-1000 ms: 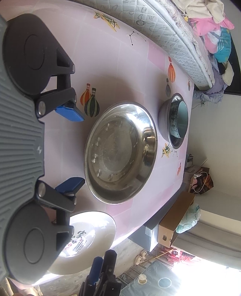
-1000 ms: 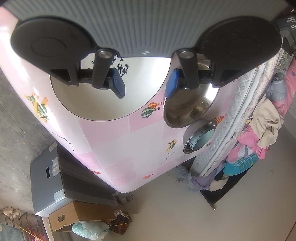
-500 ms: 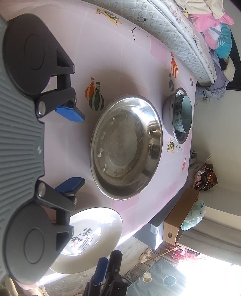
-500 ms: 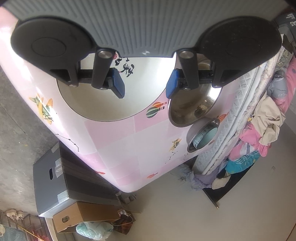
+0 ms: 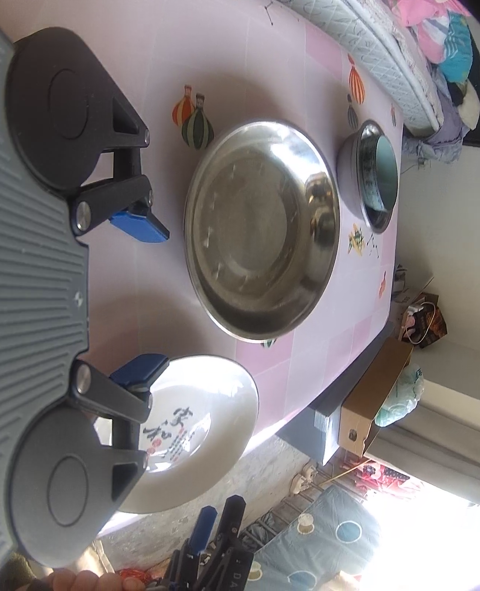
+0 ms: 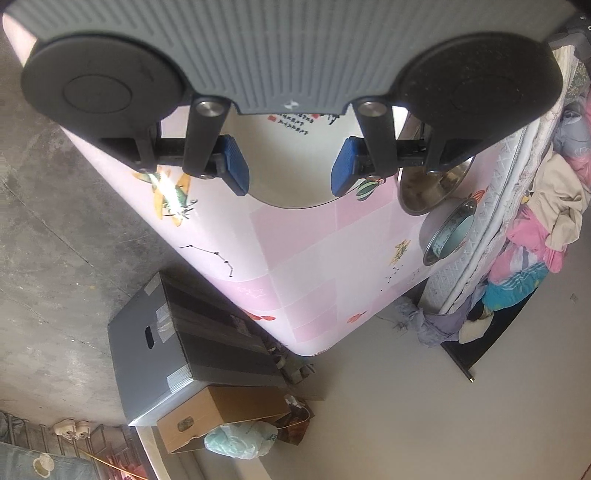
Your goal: Organize plates and bowls
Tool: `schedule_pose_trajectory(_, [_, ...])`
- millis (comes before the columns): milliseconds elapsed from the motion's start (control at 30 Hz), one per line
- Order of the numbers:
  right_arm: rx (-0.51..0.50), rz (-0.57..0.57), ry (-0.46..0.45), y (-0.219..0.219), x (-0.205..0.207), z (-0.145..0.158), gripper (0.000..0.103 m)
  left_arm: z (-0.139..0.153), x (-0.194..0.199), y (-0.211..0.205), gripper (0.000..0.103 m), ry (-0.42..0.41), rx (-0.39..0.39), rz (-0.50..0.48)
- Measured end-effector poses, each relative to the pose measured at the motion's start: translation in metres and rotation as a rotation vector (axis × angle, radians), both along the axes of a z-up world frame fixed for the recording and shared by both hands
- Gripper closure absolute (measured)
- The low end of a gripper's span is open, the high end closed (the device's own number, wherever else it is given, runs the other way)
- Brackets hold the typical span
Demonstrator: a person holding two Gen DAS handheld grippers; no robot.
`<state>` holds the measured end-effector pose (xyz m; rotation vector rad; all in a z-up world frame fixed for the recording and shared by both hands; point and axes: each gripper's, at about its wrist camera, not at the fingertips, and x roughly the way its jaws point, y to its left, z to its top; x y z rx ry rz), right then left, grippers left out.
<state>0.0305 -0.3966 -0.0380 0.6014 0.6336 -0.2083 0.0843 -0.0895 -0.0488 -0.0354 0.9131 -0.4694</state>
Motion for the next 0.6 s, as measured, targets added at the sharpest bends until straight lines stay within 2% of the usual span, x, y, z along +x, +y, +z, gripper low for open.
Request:
schedule_pose_trajectory(233, [0.027, -0.046, 0.022, -0.025, -0.008, -0.018, 0.054, -0.009, 0.005, -0.021, 0.036, 0.044, -0.025, -0.040])
schedule_pose_trajectory(400, [0.051, -0.053, 0.041, -0.033, -0.008, -0.032, 0.054, -0.014, 0.006, -0.036, 0.039, 0.050, -0.010, -0.067])
schedule_pose_trajectory(500, [0.064, -0.045, 0.048, -0.034, -0.006, -0.038, 0.054, -0.017, 0.007, -0.043, 0.044, 0.051, -0.005, -0.082])
schedule_pose_trajectory(600, [0.070, -0.022, 0.052, -0.032, -0.004, -0.043, 0.054, -0.020, 0.008, -0.049, 0.055, 0.055, 0.002, -0.091])
